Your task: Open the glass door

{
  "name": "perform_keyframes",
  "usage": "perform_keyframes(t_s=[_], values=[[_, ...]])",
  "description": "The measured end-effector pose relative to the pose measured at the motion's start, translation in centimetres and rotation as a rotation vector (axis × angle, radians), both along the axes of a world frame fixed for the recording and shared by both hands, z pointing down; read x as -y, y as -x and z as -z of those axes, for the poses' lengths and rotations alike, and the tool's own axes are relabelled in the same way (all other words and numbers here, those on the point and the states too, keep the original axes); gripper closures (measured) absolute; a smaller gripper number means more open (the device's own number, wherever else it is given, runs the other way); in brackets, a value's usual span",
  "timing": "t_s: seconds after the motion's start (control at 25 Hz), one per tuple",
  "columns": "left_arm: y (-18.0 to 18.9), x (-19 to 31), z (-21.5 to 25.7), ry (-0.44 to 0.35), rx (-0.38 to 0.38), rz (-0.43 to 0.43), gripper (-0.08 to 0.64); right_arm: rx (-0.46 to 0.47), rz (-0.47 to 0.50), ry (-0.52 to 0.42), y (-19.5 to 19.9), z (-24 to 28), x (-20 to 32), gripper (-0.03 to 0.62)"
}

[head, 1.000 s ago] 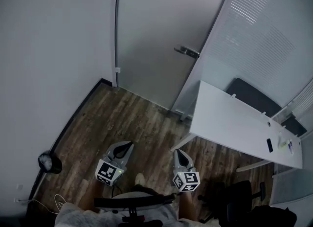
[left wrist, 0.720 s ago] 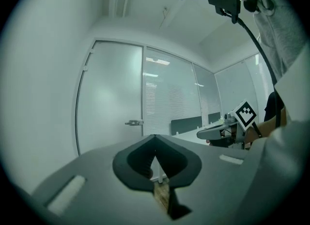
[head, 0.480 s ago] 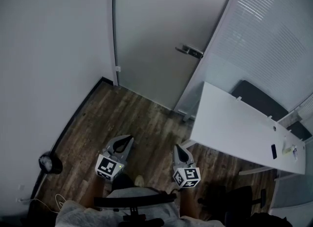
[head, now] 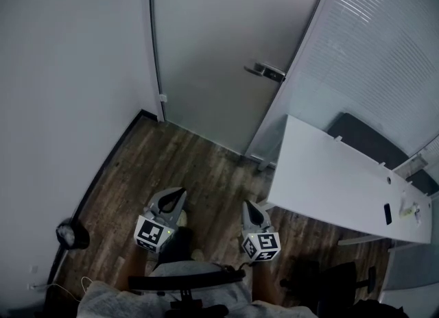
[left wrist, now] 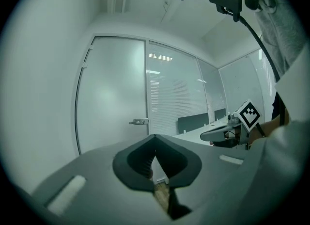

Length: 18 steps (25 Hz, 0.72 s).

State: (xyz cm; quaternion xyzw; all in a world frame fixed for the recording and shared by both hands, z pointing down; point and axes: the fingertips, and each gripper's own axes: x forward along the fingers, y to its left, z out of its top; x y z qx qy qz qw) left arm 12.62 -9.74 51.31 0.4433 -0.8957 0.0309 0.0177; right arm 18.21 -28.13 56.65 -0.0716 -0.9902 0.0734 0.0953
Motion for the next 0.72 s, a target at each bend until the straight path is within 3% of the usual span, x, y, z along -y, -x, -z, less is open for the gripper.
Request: perform_keyframes(t_s=[0.72], values=[[16.8,1.9,0.6,0.028,-0.001,-0.107,0.557,-0.022,-0.106,-0.002,15.0,0.9,1.8,0.591]])
